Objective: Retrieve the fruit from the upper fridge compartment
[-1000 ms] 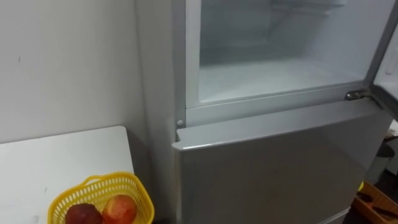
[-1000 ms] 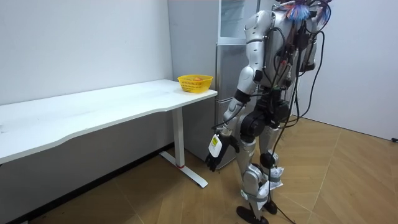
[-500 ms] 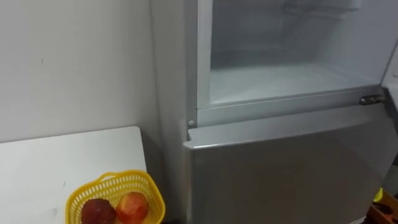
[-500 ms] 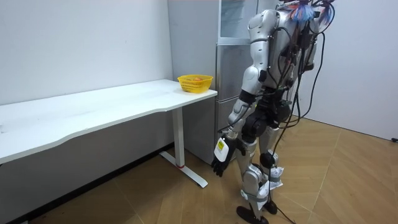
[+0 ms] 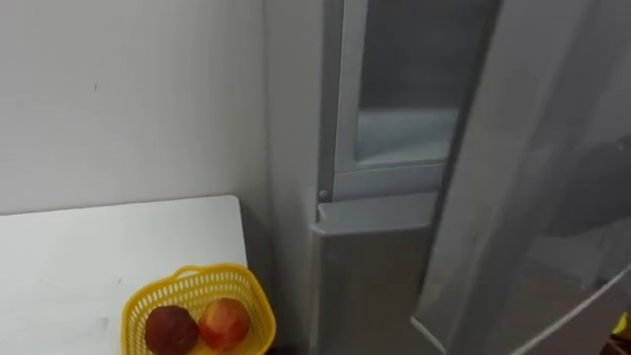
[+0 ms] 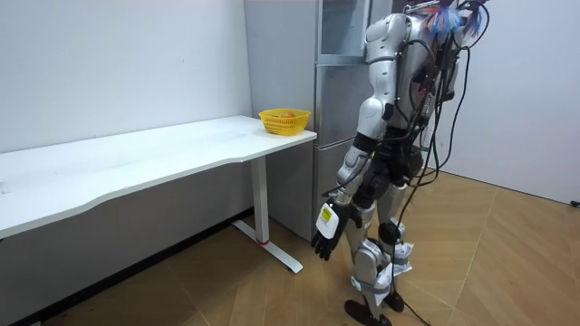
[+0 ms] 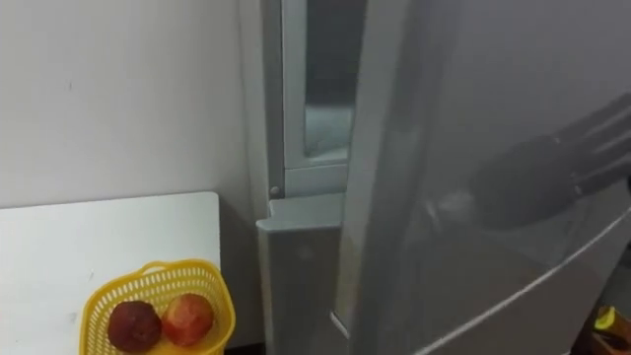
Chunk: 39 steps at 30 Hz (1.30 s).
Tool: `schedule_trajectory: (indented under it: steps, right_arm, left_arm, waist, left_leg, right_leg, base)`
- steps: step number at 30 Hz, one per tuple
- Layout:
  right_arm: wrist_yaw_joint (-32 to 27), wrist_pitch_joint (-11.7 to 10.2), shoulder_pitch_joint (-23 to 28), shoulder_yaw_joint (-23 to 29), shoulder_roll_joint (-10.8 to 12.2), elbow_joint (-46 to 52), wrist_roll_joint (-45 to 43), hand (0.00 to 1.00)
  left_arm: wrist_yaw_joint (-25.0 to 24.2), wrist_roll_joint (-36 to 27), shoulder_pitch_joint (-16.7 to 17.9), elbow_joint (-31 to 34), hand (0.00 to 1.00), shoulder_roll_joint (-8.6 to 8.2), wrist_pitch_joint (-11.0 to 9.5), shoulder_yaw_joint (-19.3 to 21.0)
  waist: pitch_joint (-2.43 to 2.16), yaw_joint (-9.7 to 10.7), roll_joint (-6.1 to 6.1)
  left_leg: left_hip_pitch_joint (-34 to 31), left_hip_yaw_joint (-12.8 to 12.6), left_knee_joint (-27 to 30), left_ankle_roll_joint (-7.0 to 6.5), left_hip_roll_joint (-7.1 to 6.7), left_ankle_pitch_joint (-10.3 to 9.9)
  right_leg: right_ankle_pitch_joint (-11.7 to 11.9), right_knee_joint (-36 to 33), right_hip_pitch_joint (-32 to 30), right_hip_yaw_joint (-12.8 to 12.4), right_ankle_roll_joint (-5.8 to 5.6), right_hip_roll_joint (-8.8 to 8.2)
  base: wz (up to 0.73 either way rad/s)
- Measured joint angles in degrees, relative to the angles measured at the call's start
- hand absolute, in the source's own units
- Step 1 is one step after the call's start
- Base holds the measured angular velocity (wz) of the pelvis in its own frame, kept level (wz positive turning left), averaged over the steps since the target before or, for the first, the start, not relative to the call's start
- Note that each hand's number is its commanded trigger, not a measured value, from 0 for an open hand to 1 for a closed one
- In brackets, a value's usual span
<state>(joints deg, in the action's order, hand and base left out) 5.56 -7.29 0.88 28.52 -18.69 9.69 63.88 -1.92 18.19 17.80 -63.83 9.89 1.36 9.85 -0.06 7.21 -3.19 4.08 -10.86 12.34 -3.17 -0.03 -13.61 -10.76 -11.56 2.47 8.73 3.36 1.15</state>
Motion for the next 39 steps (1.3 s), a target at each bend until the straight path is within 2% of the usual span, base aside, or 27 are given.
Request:
schedule_trajectory:
  steps: [2,7,11,13,19,22,32,39]
  right_arm:
    - [-0.06,0.53,-0.43,-0.46,-0.36,0.0,-4.55,0.0]
    - [-0.93,1.2,-0.73,-2.07,-2.3,-0.07,-16.52,0.0]
    - [-1.83,1.48,-0.73,-2.46,-2.31,-0.07,-22.13,0.0]
    - [-3.37,1.68,-0.73,-3.38,-2.31,-0.09,-24.49,0.0]
    - [-6.28,2.21,-0.38,-3.71,-2.3,-0.48,-25.93,0.0]
    - [-6.34,2.37,-0.38,-3.85,-2.3,-0.78,-25.69,0.0]
    - [-6.62,2.41,-0.39,-4.88,-2.3,-0.99,-25.99,0.0]
    - [-9.46,2.36,-0.39,-5.23,-2.31,-0.84,-27.64,0.0]
  left_arm:
    - [0.0,0.01,-0.09,0.29,0.0,0.05,-0.02,0.05]
    - [-0.47,0.01,-0.53,0.74,0.0,0.66,-0.07,0.05]
    - [-1.19,0.0,-0.4,0.67,0.0,0.69,-0.02,0.12]
    - [-1.17,-0.11,-0.24,-0.18,0.0,0.96,-0.01,0.06]
    - [-1.16,-0.12,0.78,-1.0,0.0,1.21,0.41,0.04]
    - [-1.28,-0.16,0.83,-1.08,0.0,1.21,0.79,0.05]
    - [-1.75,-0.18,0.81,-1.56,0.0,1.22,1.17,-0.02]
    - [-1.87,-0.43,0.7,-1.3,0.0,1.71,1.01,0.12]
  waist:
    - [-0.01,-0.06,-0.27]
    - [0.03,-1.78,-0.99]
    - [-0.06,-3.18,-1.48]
    - [-0.11,-3.7,-2.2]
    - [-0.04,-3.92,-2.9]
    - [-0.02,-4.55,-2.86]
    - [0.02,-4.52,-2.84]
    - [-0.13,-4.33,-3.11]
  left_leg:
    - [0.0,0.0,0.1,0.0,0.01,0.0]
    - [0.13,0.18,0.05,0.01,0.02,-0.01]
    - [0.04,0.36,-0.14,0.01,0.01,-0.01]
    - [-0.04,0.87,-0.03,0.01,0.0,-0.01]
    - [-0.35,2.45,0.95,0.04,-0.14,0.0]
    - [-0.31,2.49,1.21,0.03,-0.13,0.0]
    - [0.53,2.94,1.23,0.07,-0.23,0.05]
    - [0.47,2.94,1.11,0.07,-0.31,0.05]
  right_leg:
    - [-0.02,-0.04,0.02,-0.01,0.01,0.0]
    - [-0.04,0.01,0.51,0.32,0.02,-0.02]
    - [-0.04,-0.06,0.48,0.82,0.03,-0.09]
    - [-0.05,-0.12,0.75,1.11,0.06,-0.08]
    - [-0.02,-0.04,1.89,2.57,0.11,-0.29]
    - [-0.02,-0.07,1.9,2.64,0.12,-0.35]
    - [-0.15,-0.19,2.58,3.18,0.2,-0.49]
    - [-0.18,-0.14,2.43,3.2,0.15,-0.58]
  base:
    - [0.0]
    - [0.02]
    - [0.02]
    - [0.09]
    - [0.14]
    - [0.0]
    - [0.01]
    - [0.0]
